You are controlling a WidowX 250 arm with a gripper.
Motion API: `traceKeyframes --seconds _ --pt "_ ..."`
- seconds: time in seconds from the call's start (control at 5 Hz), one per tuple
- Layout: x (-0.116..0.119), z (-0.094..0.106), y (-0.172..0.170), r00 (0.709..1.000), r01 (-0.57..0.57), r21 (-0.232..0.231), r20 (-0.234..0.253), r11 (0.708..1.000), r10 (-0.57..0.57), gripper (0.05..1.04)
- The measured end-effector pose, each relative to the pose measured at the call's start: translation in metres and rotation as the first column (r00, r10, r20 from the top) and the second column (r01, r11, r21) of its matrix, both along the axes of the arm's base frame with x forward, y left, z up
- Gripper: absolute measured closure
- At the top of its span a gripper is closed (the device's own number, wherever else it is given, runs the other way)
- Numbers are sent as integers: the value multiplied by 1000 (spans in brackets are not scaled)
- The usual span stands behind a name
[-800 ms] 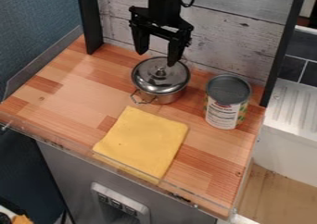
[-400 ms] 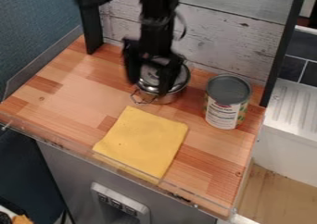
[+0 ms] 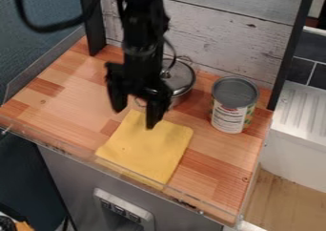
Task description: Move the yellow cloth to the left side of the table
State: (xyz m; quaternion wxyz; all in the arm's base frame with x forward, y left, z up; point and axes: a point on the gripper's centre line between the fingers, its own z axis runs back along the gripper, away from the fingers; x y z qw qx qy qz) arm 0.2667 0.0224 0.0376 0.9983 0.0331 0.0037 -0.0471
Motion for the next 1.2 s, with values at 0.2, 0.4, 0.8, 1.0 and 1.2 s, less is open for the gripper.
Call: traceKeyframes --seconds 0.2,0.4,0.8,1.0,1.2 --pt "-6 -22 -7 1000 15 5 -6 1000 -15 84" --pt "-7 -39 -21 999 49 8 -12 999 -49 84" --pt "-5 -42 3 1000 11 50 3 999 -11 84" --pt "-1 -41 39 997 -70 67 21 995 69 83" --pt "-6 -40 91 988 -157 88 21 984 156 83"
